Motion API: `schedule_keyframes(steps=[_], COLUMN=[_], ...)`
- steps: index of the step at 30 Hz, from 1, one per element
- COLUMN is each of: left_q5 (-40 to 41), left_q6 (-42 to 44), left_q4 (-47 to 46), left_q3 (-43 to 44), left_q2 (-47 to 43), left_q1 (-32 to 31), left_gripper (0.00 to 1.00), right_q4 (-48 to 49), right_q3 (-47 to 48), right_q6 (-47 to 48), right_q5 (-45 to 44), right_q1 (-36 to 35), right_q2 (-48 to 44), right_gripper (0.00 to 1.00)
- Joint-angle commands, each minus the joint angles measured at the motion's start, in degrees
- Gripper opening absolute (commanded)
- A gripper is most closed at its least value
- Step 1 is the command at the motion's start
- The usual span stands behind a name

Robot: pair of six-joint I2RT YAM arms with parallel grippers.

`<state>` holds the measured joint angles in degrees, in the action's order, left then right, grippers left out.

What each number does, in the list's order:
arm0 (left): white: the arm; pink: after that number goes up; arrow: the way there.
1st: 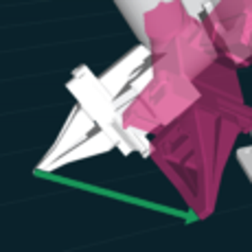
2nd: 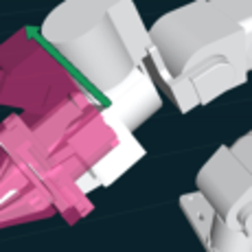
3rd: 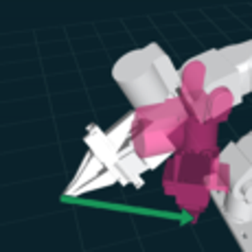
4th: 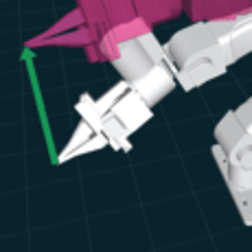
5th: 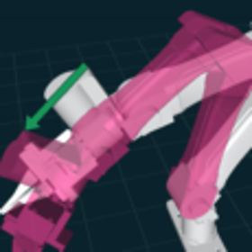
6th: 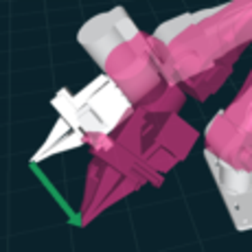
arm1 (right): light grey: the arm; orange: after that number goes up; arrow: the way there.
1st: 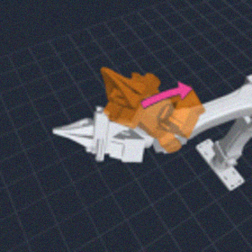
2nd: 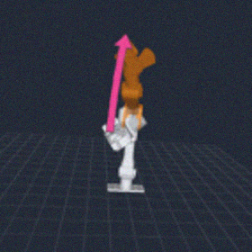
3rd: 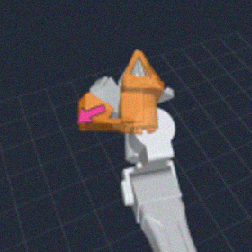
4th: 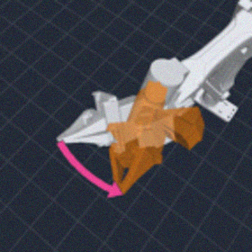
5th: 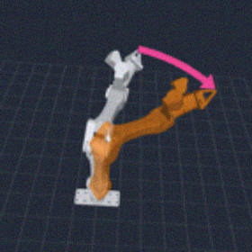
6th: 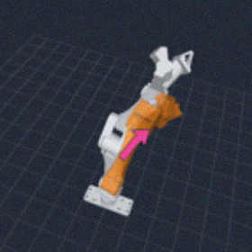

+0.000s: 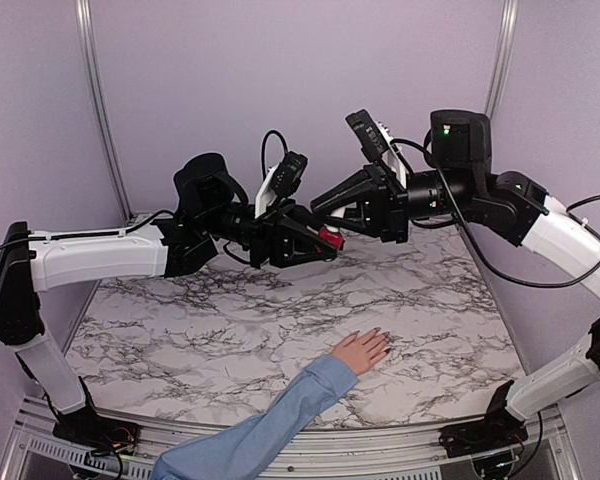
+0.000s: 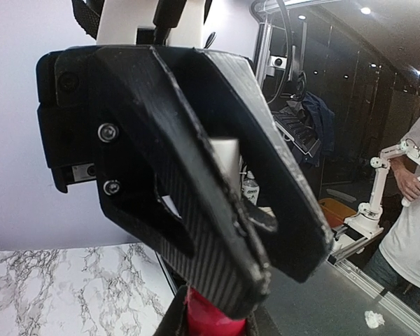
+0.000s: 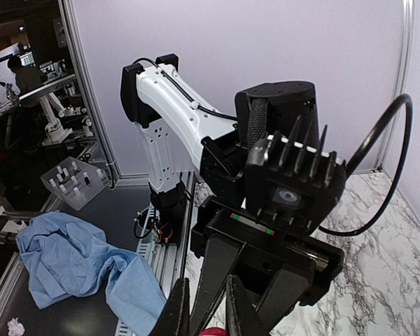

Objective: Paint the nails
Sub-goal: Screw the nail polish bottle cap onto the nail polish bottle.

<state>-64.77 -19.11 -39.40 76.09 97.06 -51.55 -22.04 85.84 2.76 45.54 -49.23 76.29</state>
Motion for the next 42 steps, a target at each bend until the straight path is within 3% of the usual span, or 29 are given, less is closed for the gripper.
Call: schedule_keyframes(steps=[1, 4, 31, 42], left_q5=[1.2, 3.5, 33.7, 59.05], left_q6=[-0.67, -0.47, 11.63, 18.59], left_q4=[-1.69, -1.74, -1.47, -0.86], left_q3=[2.22, 2.08, -1.71, -1.98], left_q2=[0.62, 0.38, -2.33, 0.19], left_q1=[0.58, 0.96, 0.76, -3.3], left_gripper=[0.0, 0.0, 0.0, 0.0], right_q4=[-2.57, -2.49, 1.29, 1.41], right_q3=[2.58, 2.57, 2.96, 3.51], right_q6=[0.37, 0.15, -7.34, -9.41], right_q5=[0.41, -0.55, -21.27, -34.32], right_q1=[0.02, -0.02, -0.07, -0.67], right_q2=[0.61, 0.7, 3.15, 5.82], right_gripper=[0.05, 0.0, 0.0, 0.0])
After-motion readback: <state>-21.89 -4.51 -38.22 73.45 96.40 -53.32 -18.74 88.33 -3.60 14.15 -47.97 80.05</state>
